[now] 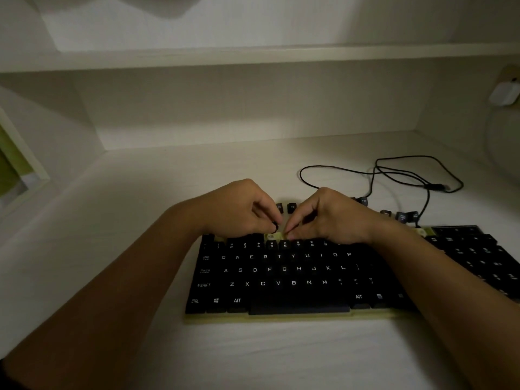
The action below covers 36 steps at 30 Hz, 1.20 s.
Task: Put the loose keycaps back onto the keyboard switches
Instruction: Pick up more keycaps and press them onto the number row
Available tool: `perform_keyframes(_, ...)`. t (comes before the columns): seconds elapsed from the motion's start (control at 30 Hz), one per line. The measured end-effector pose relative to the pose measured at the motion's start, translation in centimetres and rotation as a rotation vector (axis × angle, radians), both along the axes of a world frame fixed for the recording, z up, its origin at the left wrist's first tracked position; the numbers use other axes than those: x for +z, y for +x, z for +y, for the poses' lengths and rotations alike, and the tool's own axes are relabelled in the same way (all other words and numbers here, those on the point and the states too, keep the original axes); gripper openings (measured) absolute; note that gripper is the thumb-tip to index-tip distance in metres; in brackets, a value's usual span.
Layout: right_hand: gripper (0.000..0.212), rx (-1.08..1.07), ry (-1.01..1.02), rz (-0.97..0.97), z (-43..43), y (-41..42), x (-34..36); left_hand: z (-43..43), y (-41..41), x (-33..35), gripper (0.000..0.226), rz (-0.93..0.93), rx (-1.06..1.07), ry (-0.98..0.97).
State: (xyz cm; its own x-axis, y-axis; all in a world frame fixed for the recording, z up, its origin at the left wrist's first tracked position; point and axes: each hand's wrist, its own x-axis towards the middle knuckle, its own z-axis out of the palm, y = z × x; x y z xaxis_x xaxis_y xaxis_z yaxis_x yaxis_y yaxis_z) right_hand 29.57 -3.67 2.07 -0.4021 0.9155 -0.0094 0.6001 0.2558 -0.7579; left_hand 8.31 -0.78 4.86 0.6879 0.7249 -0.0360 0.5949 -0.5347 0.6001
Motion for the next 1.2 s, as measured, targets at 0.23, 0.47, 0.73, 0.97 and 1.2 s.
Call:
perform_keyframes(0.23,0.012,0.010,0.002,-0.014,0.0,0.0,0.1,-0.3,0.1,0.3,0.017,0.058,-0.008,0.007)
perform_keyframes(0.47,0.012,-0.010,0.018,-0.009,0.0,0.0,-0.2,-0.3,0.0,0.3,0.014,0.016,0.004,-0.016)
perform_keyframes(0.73,0.011,-0.019,0.007,0.000,0.0,0.0,-0.2,-0.7,-0.2,-0.2,0.005,-0.045,0.028,0.039)
perform_keyframes(0.97,0.012,-0.025,-0.001,0.000,0.0,-0.1,-0.2,-1.6,-0.6,-2.0,0.004,-0.185,0.085,0.104)
perform_keyframes(1.2,0.012,-0.029,-0.017,0.013,0.0,-0.1,-0.1,-2.1,-1.1,-2.8,0.004,-0.257,0.130,0.139)
